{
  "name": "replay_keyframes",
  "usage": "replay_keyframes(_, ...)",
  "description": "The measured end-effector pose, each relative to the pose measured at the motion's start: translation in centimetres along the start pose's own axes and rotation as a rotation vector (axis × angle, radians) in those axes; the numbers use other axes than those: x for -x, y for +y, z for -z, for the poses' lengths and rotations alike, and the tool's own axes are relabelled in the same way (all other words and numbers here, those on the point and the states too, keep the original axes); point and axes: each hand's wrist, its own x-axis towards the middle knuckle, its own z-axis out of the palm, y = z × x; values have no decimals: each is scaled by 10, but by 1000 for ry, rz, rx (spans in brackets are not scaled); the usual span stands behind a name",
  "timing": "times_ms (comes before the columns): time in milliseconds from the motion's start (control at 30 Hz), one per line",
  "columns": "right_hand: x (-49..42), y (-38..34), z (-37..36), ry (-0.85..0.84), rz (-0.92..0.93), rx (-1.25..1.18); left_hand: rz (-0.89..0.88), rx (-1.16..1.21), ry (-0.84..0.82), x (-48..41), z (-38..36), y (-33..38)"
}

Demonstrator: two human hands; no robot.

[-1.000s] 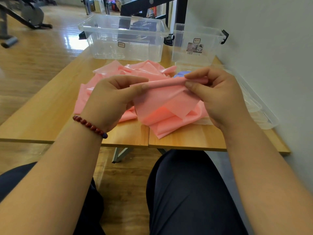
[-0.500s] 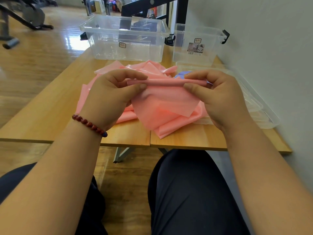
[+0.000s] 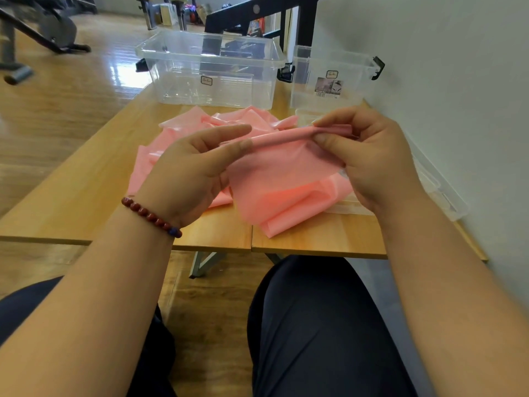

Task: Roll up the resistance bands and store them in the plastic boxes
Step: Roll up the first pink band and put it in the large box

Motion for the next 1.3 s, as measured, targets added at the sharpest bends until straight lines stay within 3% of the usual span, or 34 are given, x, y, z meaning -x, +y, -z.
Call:
replay_keyframes(400,-1,3,0,-30,-42,36,-63,-85,64,-3,4,-4)
replay_keyframes(767,-2,4,-1,-54,-65,8,-24,-144,16,0,3,-3)
replay_keyframes(1033,-2,2,0,-107,-85,81,-85,-154,91,-2,4,-7)
replay_keyframes(1300,-1,2,-3,-63,-95,47,-84,-155,86,-5,3,-7)
